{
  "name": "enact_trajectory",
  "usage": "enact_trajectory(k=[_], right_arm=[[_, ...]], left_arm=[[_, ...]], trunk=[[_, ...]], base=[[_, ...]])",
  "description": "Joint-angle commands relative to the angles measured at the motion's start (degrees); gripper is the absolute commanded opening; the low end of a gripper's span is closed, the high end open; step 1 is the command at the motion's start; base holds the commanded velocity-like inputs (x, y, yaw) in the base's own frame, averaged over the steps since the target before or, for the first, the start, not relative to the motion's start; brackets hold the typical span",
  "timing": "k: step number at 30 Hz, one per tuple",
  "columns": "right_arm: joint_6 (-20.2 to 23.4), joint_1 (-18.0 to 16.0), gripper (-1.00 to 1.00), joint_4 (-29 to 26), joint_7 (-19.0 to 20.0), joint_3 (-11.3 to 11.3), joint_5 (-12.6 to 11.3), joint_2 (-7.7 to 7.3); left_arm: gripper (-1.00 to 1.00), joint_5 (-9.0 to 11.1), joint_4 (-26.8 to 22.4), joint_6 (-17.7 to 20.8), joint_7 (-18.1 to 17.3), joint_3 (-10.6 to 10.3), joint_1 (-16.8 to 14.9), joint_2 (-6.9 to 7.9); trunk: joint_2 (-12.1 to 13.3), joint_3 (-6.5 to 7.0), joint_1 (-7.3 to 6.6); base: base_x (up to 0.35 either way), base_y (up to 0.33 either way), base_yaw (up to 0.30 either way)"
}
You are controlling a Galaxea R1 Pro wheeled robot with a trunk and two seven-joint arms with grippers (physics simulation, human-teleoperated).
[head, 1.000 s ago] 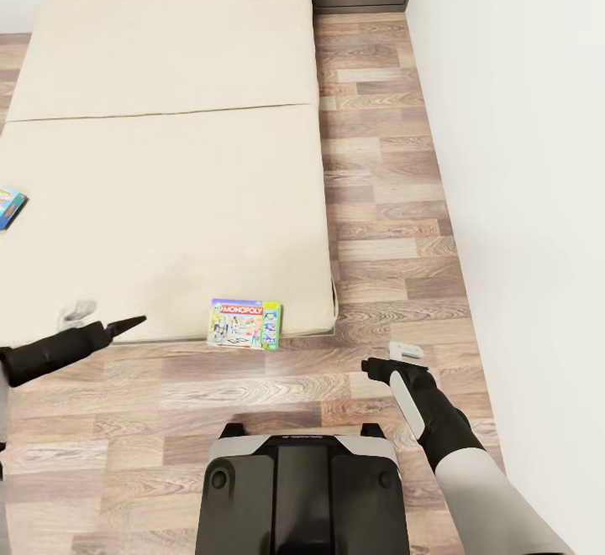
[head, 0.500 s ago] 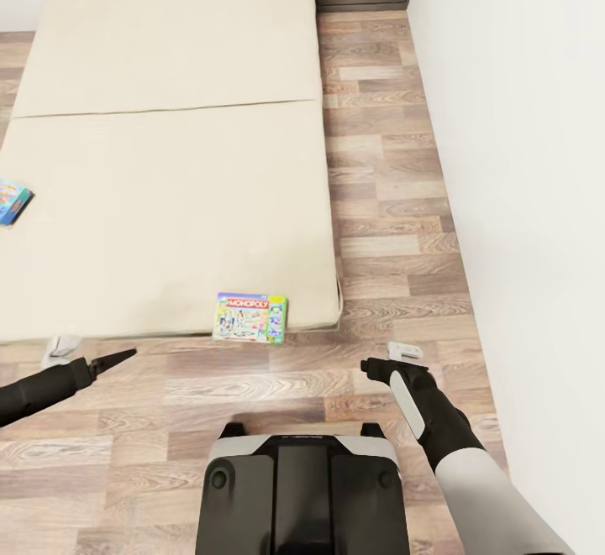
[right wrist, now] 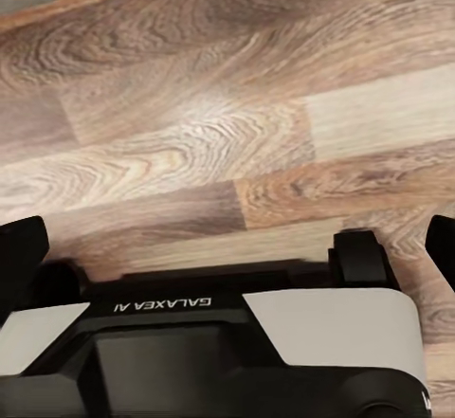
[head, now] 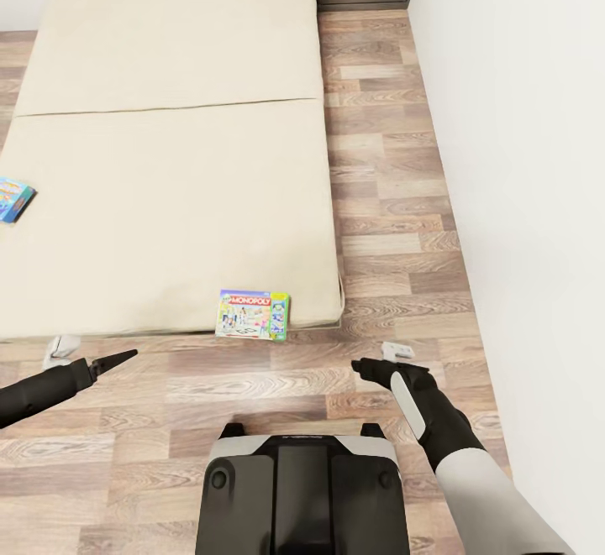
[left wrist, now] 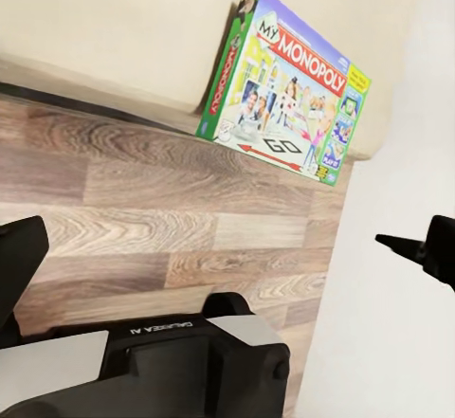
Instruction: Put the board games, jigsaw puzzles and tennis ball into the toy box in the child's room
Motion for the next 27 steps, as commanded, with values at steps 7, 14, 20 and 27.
enact_trajectory(k=[7,14,20,27], right_arm=[[0.25,-0.01,1.0,1.4,2.11,-0.2,-0.64,-0.16],[0.37,-0.01,1.0,2.21,4.27,-0.98,-1.3,-1.75],[0.39,-0.01,1.0,4.4,8.76,-5.06,-5.28,-4.44],[0.04,-0.01,1.0,8.58,15.02,-6.53,-7.06,-7.1]], left_arm=[[1.0,-0.13,-0.03,0.55,-0.31,0.14,-0.03,-0.01],[1.0,-0.08,-0.04,0.5,-0.32,0.06,-0.03,-0.01],[1.0,-0.07,-0.04,0.48,-0.32,0.13,-0.03,-0.01],[1.0,-0.06,-0.03,0.48,-0.32,-0.05,-0.03,-0.07]], trunk=[[-0.07,-0.04,0.02],[-0.07,-0.04,0.02],[-0.07,-0.04,0.02],[-0.07,-0.04,0.02]], base=[[-0.027,0.075,0.0],[-0.008,0.024,0.0],[-0.001,0.003,0.0],[0.0,0.0,0.0]])
